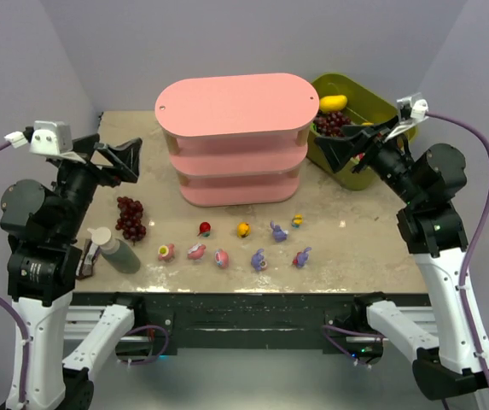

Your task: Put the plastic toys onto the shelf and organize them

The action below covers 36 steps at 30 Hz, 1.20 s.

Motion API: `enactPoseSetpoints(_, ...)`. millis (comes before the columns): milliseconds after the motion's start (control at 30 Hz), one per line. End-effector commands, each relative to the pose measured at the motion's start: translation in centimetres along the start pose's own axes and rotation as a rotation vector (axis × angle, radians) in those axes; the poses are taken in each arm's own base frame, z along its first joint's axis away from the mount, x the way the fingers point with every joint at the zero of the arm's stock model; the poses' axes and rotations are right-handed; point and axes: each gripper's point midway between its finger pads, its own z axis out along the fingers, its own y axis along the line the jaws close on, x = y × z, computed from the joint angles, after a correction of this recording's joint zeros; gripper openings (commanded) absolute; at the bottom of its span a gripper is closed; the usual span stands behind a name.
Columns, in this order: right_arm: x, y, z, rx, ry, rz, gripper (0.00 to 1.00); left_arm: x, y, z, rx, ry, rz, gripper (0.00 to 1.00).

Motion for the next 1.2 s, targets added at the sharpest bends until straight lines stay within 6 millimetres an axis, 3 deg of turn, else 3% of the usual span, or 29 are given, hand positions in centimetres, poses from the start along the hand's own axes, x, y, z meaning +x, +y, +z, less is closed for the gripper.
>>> enactPoseSetpoints(0,1.9,-1.5,-0.6,0.075,0.053,0.012,0.89,0.8,-0.2,-0.4,0.012,-0.008,-0.049,1.00)
enactPoseSetpoints(67,2.7,-2.3,-1.0,0.113,0.073,0.007,0.89,1.4,-0.2,-0.9,0.014,-0.002,-0.066,1.00)
enactPoseSetpoints(200,5.9,-5.8,-1.9,0.287,0.160,0.035,0.86,4.3,-0.5,-1.4,0.041,0.062,-0.103,1.00)
enactPoseSetpoints(233,6.4,-5.9,-2.1,0.295,0.174,0.035,0.86,6.1,-0.6,-1.3,0.057,0.104,-0.110,1.00)
enactPoseSetpoints(300,7.9,-6.1,-2.8,0.298,0.209,0.048,0.84,7.5,-0.8,-1.5,0.075,0.134,-0.122,1.00)
enactPoseSetpoints(400,9.3,-6.7,-4.3,0.353,0.230,0.058,0.83,11.4,-0.9,-1.6,0.092,0.239,-0.164,1.00)
enactPoseSetpoints(533,9.9,-7.5,-6.8,0.444,0.232,0.053,0.82,16.6,-1.3,-2.2,0.132,0.372,-0.226,1.00)
enactPoseSetpoints(667,11.8,-7.9,-7.9,0.478,0.261,0.088,0.82,18.7,-1.1,-2.2,0.121,0.431,-0.256,1.00)
enactPoseSetpoints(767,15.7,-8.2,-8.0,0.458,0.347,0.143,0.80,20.0,0.1,-1.6,0.042,0.482,-0.275,1.00)
enactPoseSetpoints(900,19.3,-8.0,-8.4,0.421,0.410,0.200,0.80,21.7,2.0,-1.4,-0.061,0.533,-0.255,1.00)
enactPoseSetpoints(1167,26.4,-6.7,-9.3,0.306,0.529,0.310,0.80,22.0,1.2,-1.3,0.010,0.486,-0.248,1.00)
